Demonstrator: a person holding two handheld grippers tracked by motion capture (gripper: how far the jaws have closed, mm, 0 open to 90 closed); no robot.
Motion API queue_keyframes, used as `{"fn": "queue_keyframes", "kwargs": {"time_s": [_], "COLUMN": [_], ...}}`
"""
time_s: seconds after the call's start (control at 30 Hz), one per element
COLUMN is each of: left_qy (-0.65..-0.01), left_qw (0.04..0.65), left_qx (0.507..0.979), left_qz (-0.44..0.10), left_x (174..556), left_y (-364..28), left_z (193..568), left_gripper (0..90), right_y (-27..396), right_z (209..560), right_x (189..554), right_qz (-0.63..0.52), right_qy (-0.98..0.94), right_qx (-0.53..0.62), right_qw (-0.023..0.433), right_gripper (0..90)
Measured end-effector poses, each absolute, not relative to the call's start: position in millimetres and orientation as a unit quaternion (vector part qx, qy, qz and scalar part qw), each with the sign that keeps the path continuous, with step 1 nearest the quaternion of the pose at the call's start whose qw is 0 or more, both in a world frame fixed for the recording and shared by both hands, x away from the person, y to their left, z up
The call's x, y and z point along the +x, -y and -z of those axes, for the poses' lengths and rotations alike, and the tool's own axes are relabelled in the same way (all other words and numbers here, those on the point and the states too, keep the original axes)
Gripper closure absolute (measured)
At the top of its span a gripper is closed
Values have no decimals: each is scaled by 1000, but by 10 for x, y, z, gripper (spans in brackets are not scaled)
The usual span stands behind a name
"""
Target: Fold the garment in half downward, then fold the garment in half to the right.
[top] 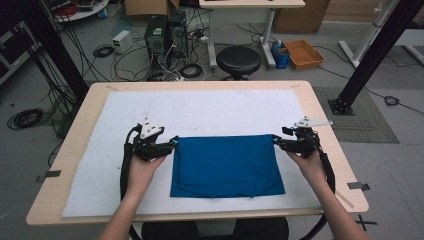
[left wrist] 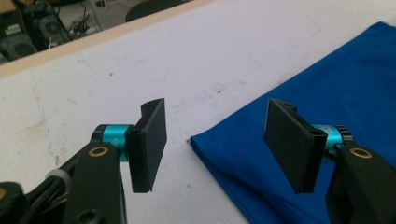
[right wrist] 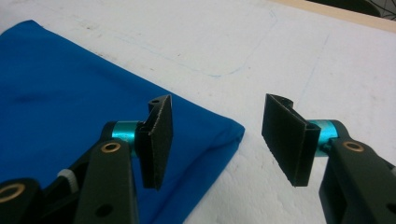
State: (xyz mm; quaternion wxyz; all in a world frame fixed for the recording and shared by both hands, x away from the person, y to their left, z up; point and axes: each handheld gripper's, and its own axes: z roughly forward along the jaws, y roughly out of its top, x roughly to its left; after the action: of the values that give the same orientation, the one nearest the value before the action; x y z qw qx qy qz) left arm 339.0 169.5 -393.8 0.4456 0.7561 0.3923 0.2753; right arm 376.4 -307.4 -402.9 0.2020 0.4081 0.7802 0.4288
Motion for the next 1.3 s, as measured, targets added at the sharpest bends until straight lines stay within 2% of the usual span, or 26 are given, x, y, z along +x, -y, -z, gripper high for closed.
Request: {"fn": "queue_keyframes", "kwargs": {"time_s": [0.27,1.1,1.3], "left_qy": [-385,-384,-402], "left_qw": [467,470,463], "left_qx": [741,741,742], "left_qz": [-292,-285,-271], "left_x": [3225,3205,3193], "left_y": [-1851,-1815,-1787], "left_z": [3922,3969,3957], "left_gripper": [335,335,372], "right_y": [3281,3367,3326], "right_z": [4001,3923,3888], "right_x": [3691,3656,3666], "right_qz": [-440,-458,-460], "right_qy": [-763,-749,-749], "right_qx": [425,423,419], "right_qw": [209,225,227], "right_gripper": [418,413,414]}}
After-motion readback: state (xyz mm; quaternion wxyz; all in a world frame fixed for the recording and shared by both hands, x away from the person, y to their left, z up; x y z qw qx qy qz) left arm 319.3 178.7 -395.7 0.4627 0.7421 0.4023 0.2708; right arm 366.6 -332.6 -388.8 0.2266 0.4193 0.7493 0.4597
